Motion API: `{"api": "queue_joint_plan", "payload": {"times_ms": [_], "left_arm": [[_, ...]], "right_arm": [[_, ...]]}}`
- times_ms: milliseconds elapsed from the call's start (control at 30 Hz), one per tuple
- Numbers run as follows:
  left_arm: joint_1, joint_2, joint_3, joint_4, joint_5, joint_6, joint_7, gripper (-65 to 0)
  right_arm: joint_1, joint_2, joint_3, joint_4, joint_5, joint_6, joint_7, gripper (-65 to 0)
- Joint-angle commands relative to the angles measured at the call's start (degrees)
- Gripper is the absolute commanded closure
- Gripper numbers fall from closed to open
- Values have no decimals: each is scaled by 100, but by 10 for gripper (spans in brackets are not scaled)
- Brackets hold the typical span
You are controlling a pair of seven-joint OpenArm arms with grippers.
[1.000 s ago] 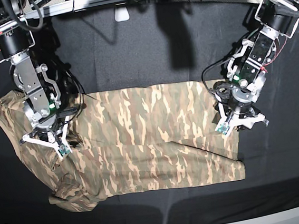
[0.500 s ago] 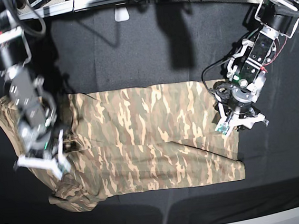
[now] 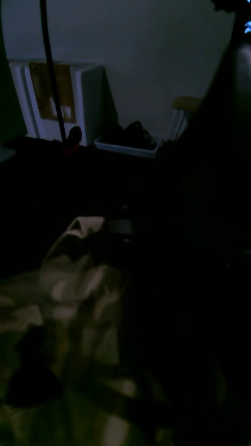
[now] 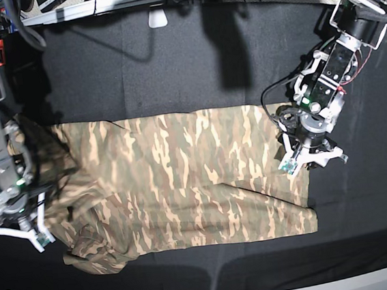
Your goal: Layout the t-shirt on the table in an organized manner, then fold the t-shirt properly
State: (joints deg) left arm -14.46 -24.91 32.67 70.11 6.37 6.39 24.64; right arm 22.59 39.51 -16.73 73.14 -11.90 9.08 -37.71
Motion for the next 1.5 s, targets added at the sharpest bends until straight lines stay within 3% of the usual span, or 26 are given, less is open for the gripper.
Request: {"api": "queue_joint_plan", "payload": {"times_ms": [0,300,433,567,733,1000,1467], "left_arm": [[-122,-33,-39,81,42,68,-31,-262],[-94,-33,-39,81,44,68,-28,-262],[-92,-33,-39,81,42,68,-28,-262],[-92,-33,-39,81,42,66,-26,-262],[-94,-33,-39,81,42,68,-28,-262],[-94,-35,-39,81,85,68,2,-262],[-92,-7,-39,81,103,85,96,-263]], "right_arm": [[234,96,55,11,-57,-68,92,0],[1034,-295,55,-1060,374,297,629,0],[1508,-520,50,-1628,638,658,678,0],[1930,-664,46,-2055,664,691,686,0],[2218,-645,-184,-2159,807,855,682,0],[2277,-649,-1091,-2208,632,852,413,0],[2280,-186,-1141,-2208,511,804,85,0]]}}
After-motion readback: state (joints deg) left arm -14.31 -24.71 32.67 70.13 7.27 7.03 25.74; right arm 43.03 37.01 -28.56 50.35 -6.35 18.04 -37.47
